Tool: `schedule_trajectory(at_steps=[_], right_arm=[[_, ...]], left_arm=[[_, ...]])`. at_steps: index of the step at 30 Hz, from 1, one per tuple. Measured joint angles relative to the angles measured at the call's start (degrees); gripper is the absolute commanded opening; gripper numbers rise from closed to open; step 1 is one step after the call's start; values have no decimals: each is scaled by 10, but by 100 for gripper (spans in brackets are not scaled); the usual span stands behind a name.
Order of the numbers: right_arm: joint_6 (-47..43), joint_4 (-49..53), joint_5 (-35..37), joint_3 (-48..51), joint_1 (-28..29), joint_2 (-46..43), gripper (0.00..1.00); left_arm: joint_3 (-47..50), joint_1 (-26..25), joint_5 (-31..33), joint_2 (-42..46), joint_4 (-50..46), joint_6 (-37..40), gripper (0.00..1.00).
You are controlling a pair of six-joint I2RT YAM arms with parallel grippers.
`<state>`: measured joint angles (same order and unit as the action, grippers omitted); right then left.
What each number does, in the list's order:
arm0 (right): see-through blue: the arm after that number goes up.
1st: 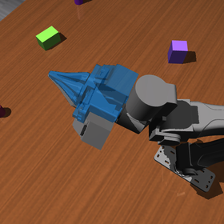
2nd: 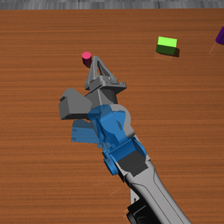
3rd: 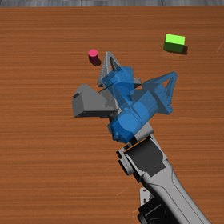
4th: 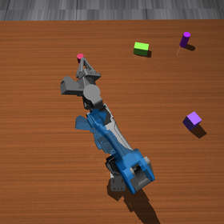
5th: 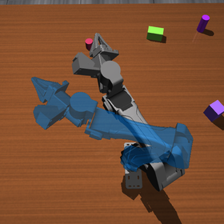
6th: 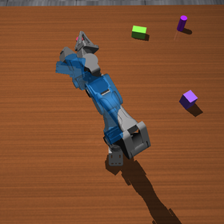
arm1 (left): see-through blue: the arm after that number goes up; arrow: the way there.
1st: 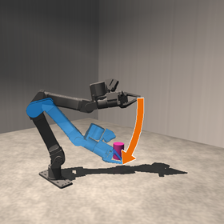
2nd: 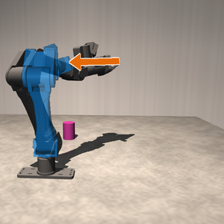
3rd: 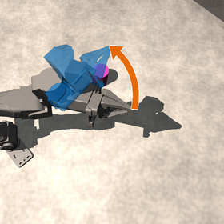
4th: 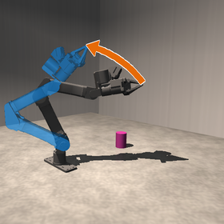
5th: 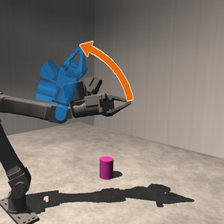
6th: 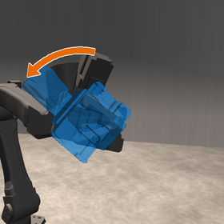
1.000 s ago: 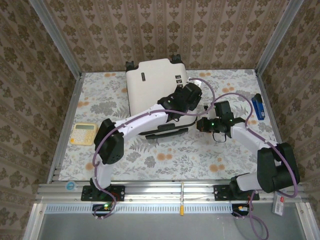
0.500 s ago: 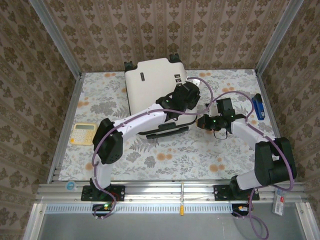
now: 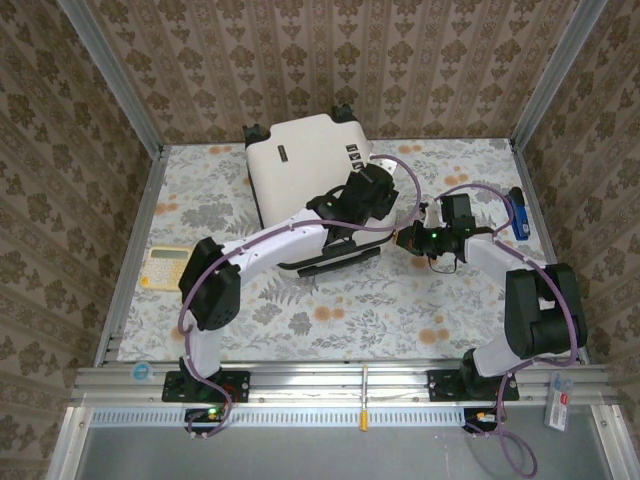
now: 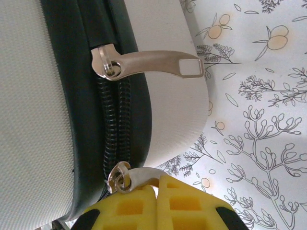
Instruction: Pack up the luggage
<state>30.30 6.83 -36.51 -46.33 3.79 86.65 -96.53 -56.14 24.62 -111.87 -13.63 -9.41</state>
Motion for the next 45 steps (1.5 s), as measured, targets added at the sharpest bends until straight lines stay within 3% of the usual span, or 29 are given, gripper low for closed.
schedule_trajectory(at_steps=[5,10,18,23,27,33,37,45], right_arm=[[-7,-30,-4,24,0,-12,0],[-35,-55,29,70,17,-79,0],[-64,-103,123,129,121,-175,0],[-77,-110,174,172,150,-212,0],[-87,-112,229,188,183,-234,16],[-101,-151,294,203,239,-255,33],[-102,-207,326,240,267,-249,34],[-127,-294,357,248,325,-163,34]], left_arm=[[12,0,-9,11,2,0,68],[49,0,-13,39,5,-9,67],[145,0,-25,128,-20,-25,67],[170,10,-45,167,-44,-26,66],[173,23,-74,191,-72,-18,67],[124,38,-94,189,-158,-3,73],[56,37,-81,152,-223,2,75],[-60,14,5,62,-297,-1,76]])
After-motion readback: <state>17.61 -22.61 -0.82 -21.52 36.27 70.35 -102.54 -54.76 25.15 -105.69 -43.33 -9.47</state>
